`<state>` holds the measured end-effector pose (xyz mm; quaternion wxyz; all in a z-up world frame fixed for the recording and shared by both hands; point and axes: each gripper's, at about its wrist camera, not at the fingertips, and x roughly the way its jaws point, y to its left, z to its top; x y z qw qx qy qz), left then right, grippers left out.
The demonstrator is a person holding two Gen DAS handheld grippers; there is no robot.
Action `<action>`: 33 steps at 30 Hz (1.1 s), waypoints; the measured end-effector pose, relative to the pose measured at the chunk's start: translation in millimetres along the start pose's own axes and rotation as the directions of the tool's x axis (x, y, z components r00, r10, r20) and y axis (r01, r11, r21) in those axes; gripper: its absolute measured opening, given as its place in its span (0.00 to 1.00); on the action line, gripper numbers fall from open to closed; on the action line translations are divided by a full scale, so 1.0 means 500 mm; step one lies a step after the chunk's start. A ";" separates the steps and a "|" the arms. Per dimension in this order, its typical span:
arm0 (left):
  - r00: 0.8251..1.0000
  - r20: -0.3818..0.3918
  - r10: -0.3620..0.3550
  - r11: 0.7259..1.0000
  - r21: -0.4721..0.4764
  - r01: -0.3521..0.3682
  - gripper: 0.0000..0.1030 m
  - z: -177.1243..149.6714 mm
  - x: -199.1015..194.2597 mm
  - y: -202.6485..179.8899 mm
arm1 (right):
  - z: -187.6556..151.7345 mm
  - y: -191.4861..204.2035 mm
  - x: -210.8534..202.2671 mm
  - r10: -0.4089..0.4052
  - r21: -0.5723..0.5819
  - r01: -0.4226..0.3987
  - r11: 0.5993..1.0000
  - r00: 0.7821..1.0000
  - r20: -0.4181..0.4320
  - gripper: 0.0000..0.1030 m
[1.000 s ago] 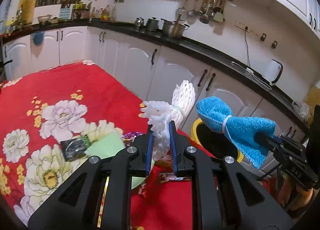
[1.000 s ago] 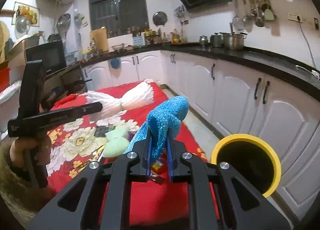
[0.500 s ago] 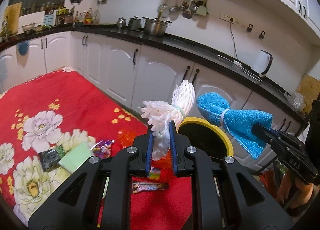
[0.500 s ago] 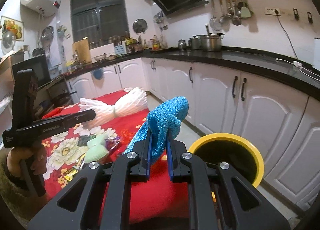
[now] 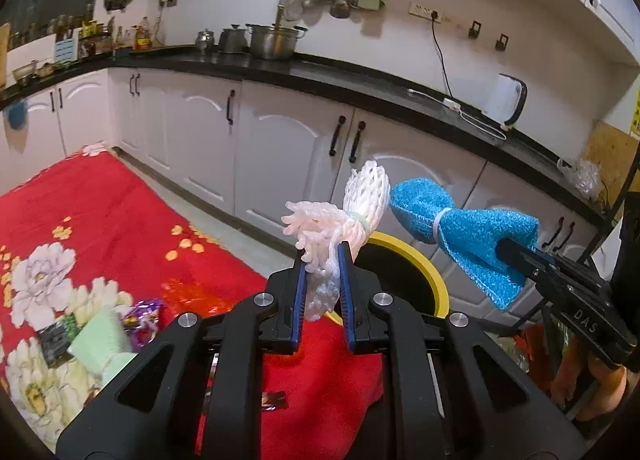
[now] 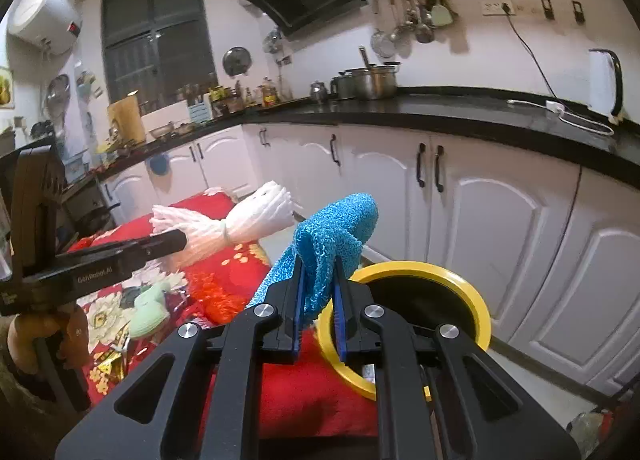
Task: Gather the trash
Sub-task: 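Carry the white net and blue scrubber over the yellow bin, then open both tools to drop the net and scrubber into the bin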
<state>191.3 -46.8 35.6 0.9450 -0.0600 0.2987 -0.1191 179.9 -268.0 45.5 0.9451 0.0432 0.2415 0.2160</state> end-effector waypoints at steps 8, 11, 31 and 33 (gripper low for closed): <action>0.999 -0.043 -0.019 1.000 0.023 0.020 0.09 0.002 0.062 -0.038 | -0.016 -0.061 0.012 -0.046 0.047 0.047 0.998 0.999 -0.022 0.12; 0.998 -0.063 -0.022 0.999 0.030 0.024 0.09 0.001 0.085 -0.047 | -0.024 -0.085 0.022 -0.058 0.071 0.061 0.996 0.998 -0.037 0.12; 0.974 -0.225 -0.028 0.999 0.028 0.035 0.09 -0.038 0.258 -0.085 | -0.100 -0.186 0.135 -0.070 0.181 0.106 0.978 0.979 -0.194 0.12; 0.971 -0.236 -0.028 0.999 0.028 0.036 0.10 -0.040 0.273 -0.084 | -0.108 -0.191 0.147 -0.070 0.188 0.110 0.976 0.976 -0.206 0.12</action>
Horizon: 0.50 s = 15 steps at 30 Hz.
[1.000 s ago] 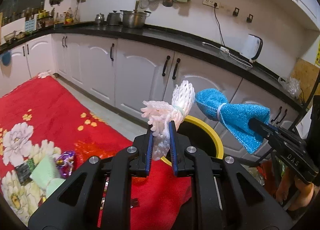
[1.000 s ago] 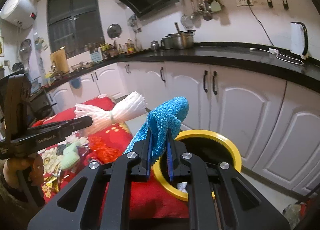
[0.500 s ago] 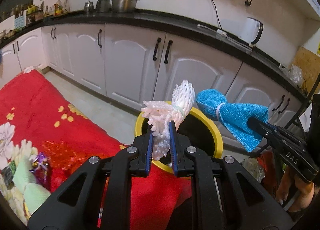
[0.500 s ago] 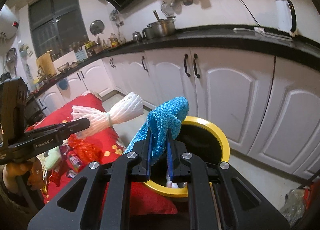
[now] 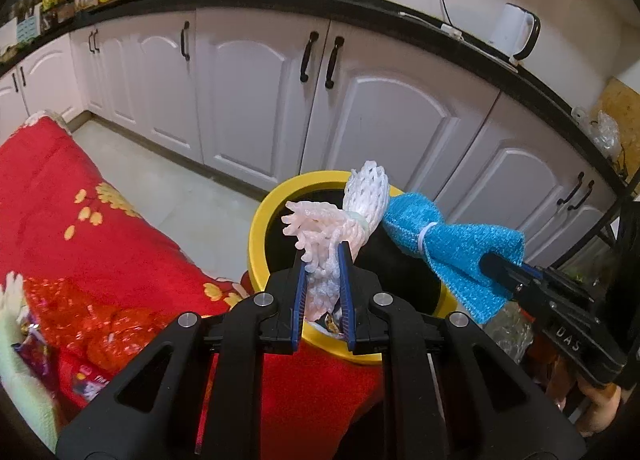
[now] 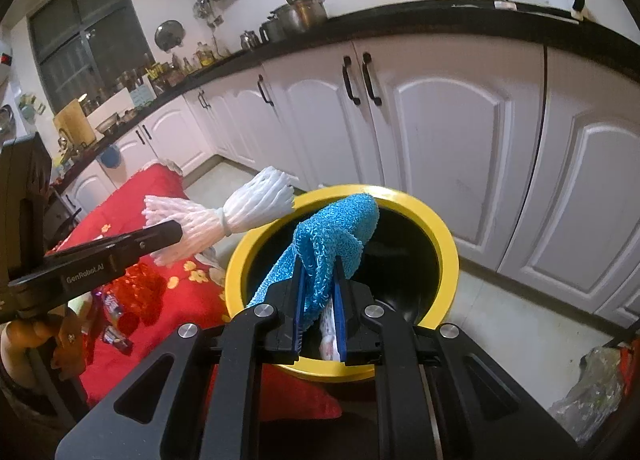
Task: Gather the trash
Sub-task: 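Open both tools to drop the net and scrubber into the bin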
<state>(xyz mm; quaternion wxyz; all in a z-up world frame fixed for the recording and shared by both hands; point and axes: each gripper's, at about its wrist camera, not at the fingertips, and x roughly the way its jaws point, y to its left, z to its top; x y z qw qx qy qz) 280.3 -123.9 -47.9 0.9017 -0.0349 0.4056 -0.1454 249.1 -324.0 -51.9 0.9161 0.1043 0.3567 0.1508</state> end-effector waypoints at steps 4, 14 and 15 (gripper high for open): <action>1.000 -0.014 0.002 1.000 -0.004 -0.002 0.11 0.003 0.023 0.003 | -0.010 -0.011 0.026 -0.005 0.012 0.005 1.000 1.000 -0.023 0.18; 0.999 -0.001 0.043 0.998 -0.046 -0.043 0.74 -0.004 0.018 0.027 | -0.018 -0.041 0.040 -0.050 0.065 0.052 0.997 0.998 -0.039 0.47; 0.999 0.009 0.047 0.998 -0.050 -0.046 0.85 -0.004 0.010 0.028 | -0.019 -0.042 0.036 -0.057 0.066 0.059 0.996 0.998 -0.036 0.48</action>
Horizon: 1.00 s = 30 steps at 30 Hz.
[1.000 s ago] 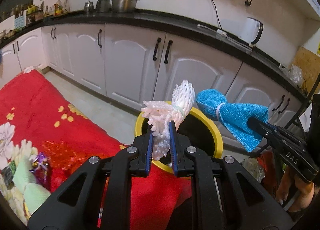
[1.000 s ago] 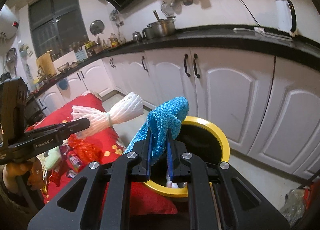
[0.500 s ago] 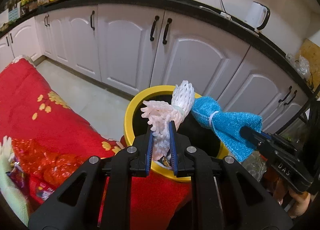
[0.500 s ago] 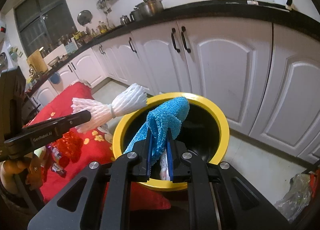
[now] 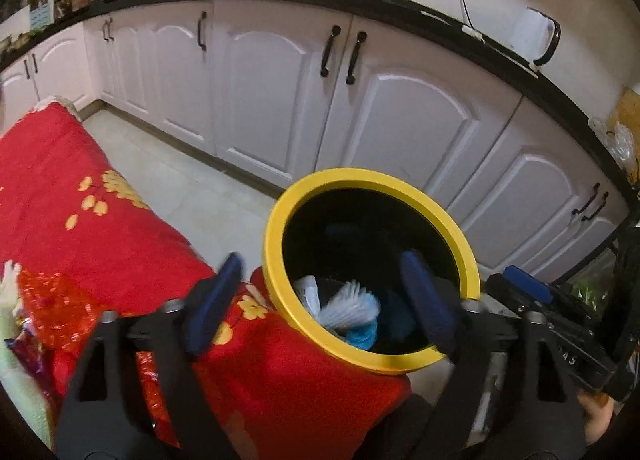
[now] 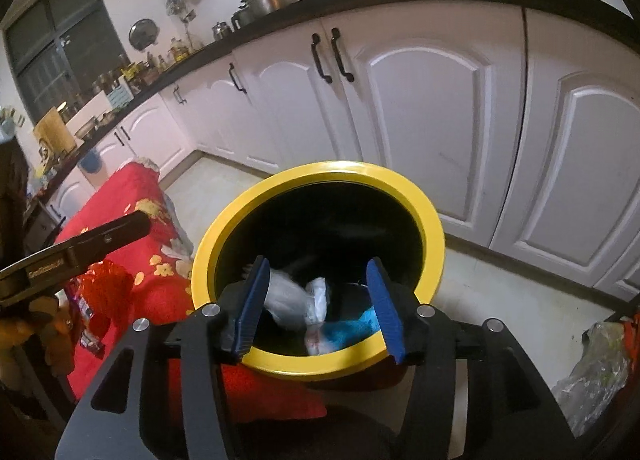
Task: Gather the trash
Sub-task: 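Open both tools to drop the net and scrubber into the bin, then move both tools back over the table toward the remaining wrappers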
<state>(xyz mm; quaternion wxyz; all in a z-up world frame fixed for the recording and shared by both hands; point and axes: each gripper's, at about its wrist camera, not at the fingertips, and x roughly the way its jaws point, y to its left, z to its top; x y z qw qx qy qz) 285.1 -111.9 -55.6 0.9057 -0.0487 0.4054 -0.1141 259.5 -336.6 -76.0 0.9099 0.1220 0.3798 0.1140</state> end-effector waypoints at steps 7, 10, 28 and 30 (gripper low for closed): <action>0.998 0.052 0.031 0.999 -0.010 -0.030 0.90 -0.002 -0.049 0.009 | 0.007 0.012 -0.045 -0.041 -0.014 0.042 0.999 0.997 0.069 0.63; 0.996 0.072 0.045 0.999 -0.018 -0.044 0.90 -0.004 -0.075 0.014 | 0.013 0.025 -0.062 -0.050 -0.038 0.054 0.998 0.994 0.100 0.67; 0.967 0.221 0.130 0.989 -0.101 -0.110 0.90 -0.031 -0.260 0.089 | 0.027 0.116 -0.137 0.024 -0.139 0.001 0.990 0.983 0.180 0.75; 0.964 0.229 0.135 0.988 -0.111 -0.112 0.90 -0.033 -0.272 0.096 | 0.022 0.129 -0.147 0.034 -0.152 -0.006 0.988 0.982 0.184 0.75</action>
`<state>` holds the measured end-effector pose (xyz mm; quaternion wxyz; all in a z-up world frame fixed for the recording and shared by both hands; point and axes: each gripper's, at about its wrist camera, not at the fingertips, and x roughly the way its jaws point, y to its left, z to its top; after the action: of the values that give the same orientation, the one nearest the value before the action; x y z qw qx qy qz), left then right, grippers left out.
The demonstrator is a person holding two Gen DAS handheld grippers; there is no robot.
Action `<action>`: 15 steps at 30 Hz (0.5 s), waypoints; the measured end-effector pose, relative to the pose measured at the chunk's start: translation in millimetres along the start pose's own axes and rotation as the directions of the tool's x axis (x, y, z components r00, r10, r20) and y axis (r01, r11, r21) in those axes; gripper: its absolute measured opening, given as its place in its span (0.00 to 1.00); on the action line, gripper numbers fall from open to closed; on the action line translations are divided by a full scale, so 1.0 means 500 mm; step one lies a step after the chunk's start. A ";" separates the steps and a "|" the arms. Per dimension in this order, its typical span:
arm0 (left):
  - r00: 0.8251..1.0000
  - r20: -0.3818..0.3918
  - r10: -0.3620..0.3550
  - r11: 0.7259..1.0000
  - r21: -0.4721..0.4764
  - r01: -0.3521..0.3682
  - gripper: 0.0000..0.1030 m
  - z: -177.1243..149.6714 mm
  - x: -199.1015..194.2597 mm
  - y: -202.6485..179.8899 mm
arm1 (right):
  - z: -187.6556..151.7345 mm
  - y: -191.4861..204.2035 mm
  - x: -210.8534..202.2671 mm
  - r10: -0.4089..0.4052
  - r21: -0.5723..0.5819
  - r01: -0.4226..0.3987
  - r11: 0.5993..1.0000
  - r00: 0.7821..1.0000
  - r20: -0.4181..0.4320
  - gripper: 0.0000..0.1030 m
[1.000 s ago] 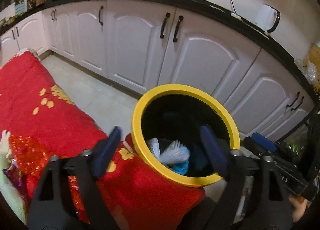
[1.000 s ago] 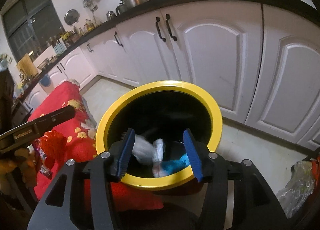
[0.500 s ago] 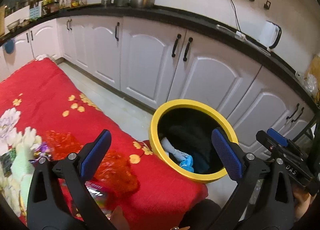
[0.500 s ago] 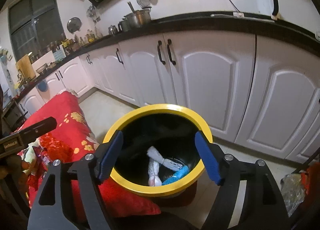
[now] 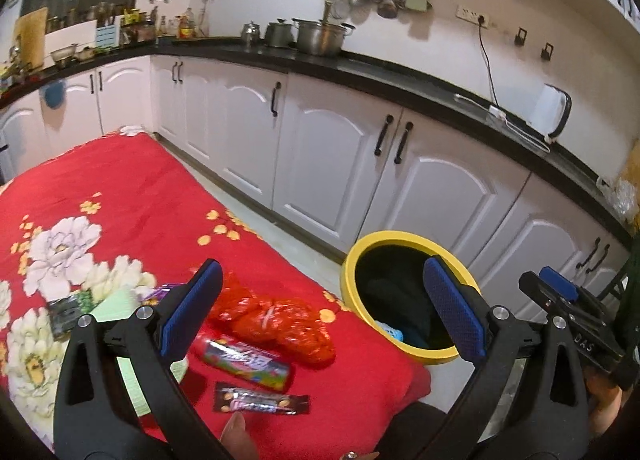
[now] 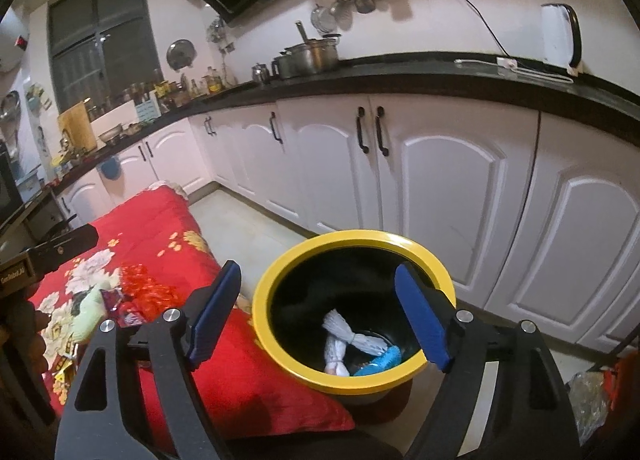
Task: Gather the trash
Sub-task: 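Move both tools back over the table toward the remaining wrappers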
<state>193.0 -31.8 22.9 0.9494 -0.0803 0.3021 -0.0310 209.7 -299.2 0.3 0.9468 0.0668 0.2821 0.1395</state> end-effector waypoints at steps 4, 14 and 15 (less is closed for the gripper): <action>1.000 0.023 0.015 1.000 -0.015 -0.014 0.90 0.001 -0.027 0.020 | 0.004 0.027 -0.012 0.024 -0.024 -0.024 0.999 1.000 0.008 0.76; 0.997 0.060 0.051 0.998 -0.036 -0.048 0.90 -0.013 -0.086 0.070 | -0.001 0.102 -0.038 0.088 -0.085 -0.087 0.993 0.996 0.008 0.78; 0.997 0.063 0.054 0.998 -0.041 -0.052 0.90 -0.015 -0.091 0.076 | -0.002 0.111 -0.041 0.094 -0.094 -0.093 0.991 0.996 0.007 0.78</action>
<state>151.8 9.7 36.3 0.9573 -0.0919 0.2743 0.0026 180.1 -252.5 21.3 0.9429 0.0363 0.2663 0.1966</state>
